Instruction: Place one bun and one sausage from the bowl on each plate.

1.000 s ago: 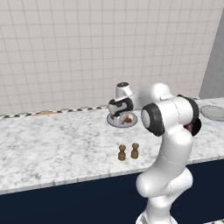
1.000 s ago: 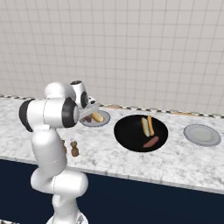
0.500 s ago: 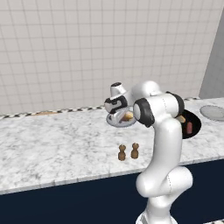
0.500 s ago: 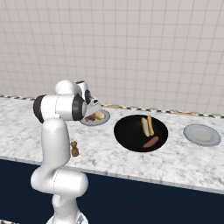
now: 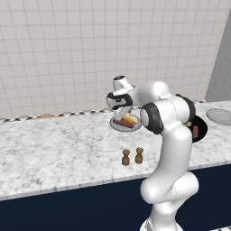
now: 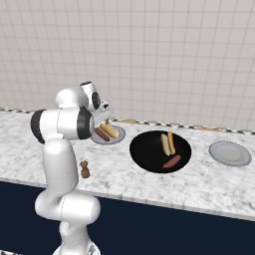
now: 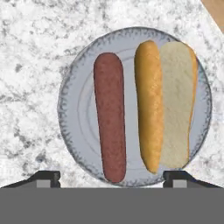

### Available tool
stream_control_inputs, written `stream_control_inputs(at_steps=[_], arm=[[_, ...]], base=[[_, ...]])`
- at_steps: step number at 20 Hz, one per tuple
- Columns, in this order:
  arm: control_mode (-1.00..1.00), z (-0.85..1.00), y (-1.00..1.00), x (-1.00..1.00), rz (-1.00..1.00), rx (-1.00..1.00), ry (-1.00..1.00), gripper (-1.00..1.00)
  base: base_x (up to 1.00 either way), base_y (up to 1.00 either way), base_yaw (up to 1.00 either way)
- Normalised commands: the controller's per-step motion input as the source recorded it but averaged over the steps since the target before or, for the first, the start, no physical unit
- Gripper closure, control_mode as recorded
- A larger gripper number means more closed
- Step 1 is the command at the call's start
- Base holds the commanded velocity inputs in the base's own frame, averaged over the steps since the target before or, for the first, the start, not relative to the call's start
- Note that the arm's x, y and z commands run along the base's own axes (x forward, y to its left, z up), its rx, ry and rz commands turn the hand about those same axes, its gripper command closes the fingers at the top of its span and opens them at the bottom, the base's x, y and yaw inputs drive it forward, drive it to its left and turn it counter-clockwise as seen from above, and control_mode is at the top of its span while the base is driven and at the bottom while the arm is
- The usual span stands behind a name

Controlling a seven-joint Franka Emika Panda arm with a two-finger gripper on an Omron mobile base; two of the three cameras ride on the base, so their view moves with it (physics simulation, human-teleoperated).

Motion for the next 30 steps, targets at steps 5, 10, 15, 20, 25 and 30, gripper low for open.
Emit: stream_control_inputs(at_steps=[5,10,15,20,25,30], arm=[[-1.00,1.00,-0.52,-1.00,-0.23,0.16,-0.31,-1.00],[-1.00,1.00,-0.94,-1.00,-0.24,0.17,-0.18,-1.00],[-1.00,0.82,-1.00,-1.00,-0.30,0.11,-0.02,-1.00],[-1.00,0.08,-1.00,-0.36,-0.50,0.14,0.10,-1.00],[-1.00,0.00,-1.00,0.10,-0.76,0.10,0.19,-1.00],[-1.00,-0.49,-0.65,0.07,-0.39,-0.02,0.22,-1.00]], base=[[0.00,0.00,0.00],[0.00,0.00,0.00],[0.00,0.00,0.00],[0.00,0.00,0.00],[0.00,0.00,0.00],[0.00,0.00,0.00]])
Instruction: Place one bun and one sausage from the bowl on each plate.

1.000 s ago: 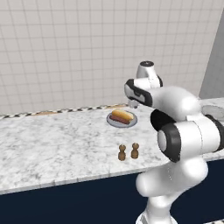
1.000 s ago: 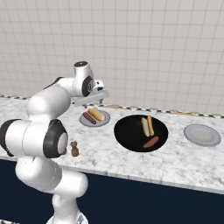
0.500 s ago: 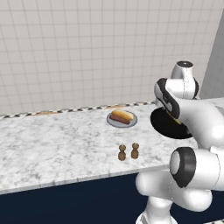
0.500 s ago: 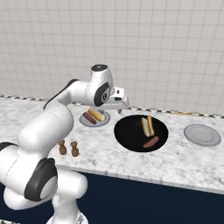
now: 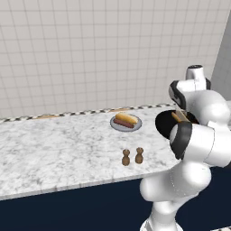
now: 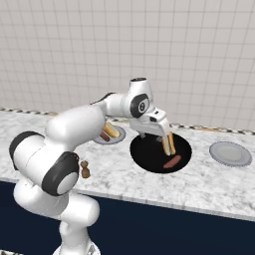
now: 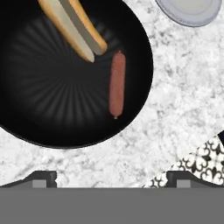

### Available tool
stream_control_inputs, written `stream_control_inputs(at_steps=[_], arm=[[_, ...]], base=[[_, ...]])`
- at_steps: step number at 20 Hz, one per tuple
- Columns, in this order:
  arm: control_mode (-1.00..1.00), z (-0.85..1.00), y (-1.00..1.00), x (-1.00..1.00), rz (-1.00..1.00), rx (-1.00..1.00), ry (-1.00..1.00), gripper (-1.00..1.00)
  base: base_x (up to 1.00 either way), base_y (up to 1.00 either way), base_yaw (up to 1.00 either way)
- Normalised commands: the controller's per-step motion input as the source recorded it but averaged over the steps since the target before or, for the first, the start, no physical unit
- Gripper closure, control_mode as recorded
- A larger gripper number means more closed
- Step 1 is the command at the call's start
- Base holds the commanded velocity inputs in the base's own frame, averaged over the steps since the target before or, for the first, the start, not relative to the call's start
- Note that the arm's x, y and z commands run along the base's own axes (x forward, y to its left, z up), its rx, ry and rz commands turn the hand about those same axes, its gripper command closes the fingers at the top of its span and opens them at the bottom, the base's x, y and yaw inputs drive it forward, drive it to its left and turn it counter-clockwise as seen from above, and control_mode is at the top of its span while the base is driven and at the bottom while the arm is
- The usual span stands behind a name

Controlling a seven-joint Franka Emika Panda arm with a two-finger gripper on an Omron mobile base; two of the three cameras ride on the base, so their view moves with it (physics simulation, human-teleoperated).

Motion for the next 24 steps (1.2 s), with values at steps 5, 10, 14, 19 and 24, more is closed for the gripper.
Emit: stream_control_inputs(at_steps=[5,10,14,19,24], arm=[[-1.00,-0.83,-0.17,0.01,-0.05,0.00,0.02,-1.00],[-1.00,-0.74,-0.44,0.06,-0.19,-0.02,0.00,-1.00],[-1.00,-0.31,-0.05,0.38,-0.11,0.00,-0.08,-1.00],[-1.00,-0.42,-0.38,0.09,-0.08,-0.01,-0.06,-1.00],[-1.00,-0.27,0.00,0.12,0.00,0.00,0.00,-1.00]], base=[[0.00,0.00,0.00],[0.00,0.00,0.00],[0.00,0.00,0.00],[0.00,0.00,0.00],[0.00,0.00,0.00]])
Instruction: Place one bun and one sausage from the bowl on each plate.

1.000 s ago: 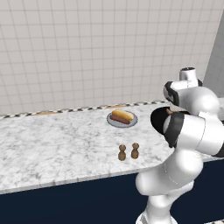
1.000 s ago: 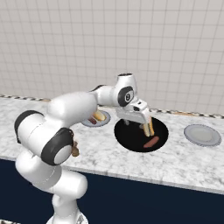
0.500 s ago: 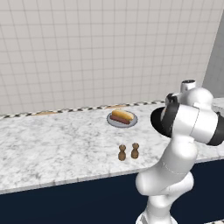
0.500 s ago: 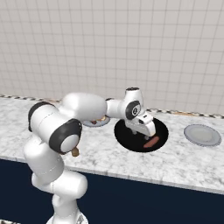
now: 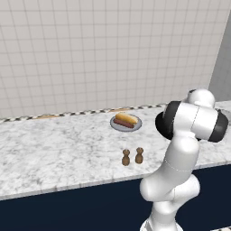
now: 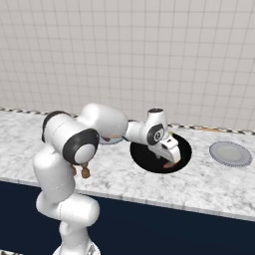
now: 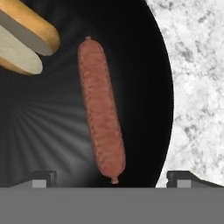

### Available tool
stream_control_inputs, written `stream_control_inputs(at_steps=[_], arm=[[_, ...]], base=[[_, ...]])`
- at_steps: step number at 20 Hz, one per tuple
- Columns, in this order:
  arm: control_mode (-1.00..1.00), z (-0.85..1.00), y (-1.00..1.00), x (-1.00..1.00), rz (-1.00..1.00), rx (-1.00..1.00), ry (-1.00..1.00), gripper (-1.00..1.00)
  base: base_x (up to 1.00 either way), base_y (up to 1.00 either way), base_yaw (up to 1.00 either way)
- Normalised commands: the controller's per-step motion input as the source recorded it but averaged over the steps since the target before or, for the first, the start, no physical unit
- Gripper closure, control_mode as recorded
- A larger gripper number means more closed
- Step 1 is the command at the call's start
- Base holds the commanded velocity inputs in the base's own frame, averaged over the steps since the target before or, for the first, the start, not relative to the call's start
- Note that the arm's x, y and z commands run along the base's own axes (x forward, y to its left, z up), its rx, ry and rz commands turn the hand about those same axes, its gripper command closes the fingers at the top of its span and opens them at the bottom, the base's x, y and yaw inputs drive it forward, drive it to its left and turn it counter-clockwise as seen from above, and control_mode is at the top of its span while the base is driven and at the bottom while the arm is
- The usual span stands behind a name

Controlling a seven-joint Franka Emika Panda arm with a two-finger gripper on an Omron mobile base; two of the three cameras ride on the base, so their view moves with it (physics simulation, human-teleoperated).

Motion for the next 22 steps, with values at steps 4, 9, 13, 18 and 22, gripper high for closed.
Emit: stream_control_inputs(at_steps=[4,9,13,18,22], arm=[[-1.00,-0.23,0.00,0.23,0.00,-0.01,0.00,-1.00],[-1.00,-0.34,0.00,0.08,0.00,-0.05,0.01,-1.00],[-1.00,-0.32,0.00,0.19,0.00,-0.04,0.00,-1.00],[-1.00,-0.42,-0.08,0.05,0.00,-0.04,0.00,-1.00],[-1.00,-0.27,0.00,0.06,0.00,0.00,-0.02,1.00]], base=[[0.00,0.00,0.00],[0.00,0.00,0.00],[0.00,0.00,0.00],[0.00,0.00,0.00],[0.00,0.00,0.00]])
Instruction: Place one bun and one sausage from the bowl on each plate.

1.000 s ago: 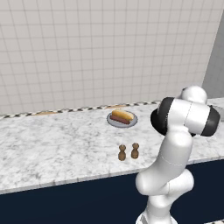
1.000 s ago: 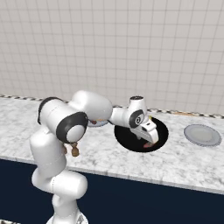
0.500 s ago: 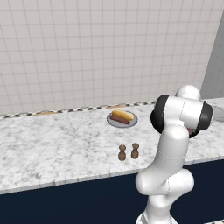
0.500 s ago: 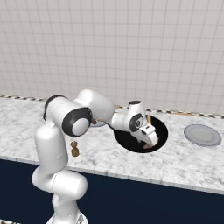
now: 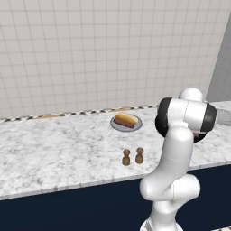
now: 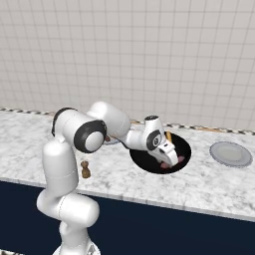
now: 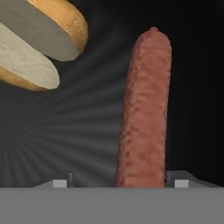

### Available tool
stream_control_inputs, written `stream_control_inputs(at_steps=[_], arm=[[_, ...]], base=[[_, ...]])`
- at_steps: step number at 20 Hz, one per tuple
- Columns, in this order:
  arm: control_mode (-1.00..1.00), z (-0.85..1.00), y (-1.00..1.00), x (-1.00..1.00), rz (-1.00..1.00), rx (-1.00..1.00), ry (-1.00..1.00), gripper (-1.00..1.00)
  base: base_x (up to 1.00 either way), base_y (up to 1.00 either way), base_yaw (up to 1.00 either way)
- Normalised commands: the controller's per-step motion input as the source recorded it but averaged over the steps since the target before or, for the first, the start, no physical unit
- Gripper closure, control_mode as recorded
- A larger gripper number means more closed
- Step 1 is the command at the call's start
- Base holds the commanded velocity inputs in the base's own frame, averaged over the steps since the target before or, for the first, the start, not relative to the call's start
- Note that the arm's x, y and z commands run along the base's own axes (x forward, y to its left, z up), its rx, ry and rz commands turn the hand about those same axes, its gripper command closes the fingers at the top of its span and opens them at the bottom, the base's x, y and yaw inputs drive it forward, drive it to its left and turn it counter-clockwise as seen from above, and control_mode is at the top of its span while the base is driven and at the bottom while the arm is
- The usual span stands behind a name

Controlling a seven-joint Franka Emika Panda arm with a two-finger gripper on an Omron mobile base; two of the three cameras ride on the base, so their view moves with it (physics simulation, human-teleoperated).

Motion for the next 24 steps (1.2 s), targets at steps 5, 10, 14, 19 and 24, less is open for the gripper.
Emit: stream_control_inputs(at_steps=[5,10,14,19,24], arm=[[-1.00,-0.24,0.00,-0.01,0.00,-0.03,-0.10,1.00],[-1.00,-0.09,0.00,-0.15,-0.01,-0.02,-0.06,1.00],[-1.00,1.00,0.00,-0.24,-0.06,0.01,-0.25,1.00],[-1.00,1.00,0.20,-0.74,-0.01,0.01,-0.22,1.00],[-1.00,1.00,0.78,-0.78,0.12,0.00,-0.01,1.00]], base=[[0.00,0.00,0.00],[0.00,0.00,0.00],[0.00,0.00,0.00],[0.00,0.00,0.00],[0.00,0.00,0.00]])
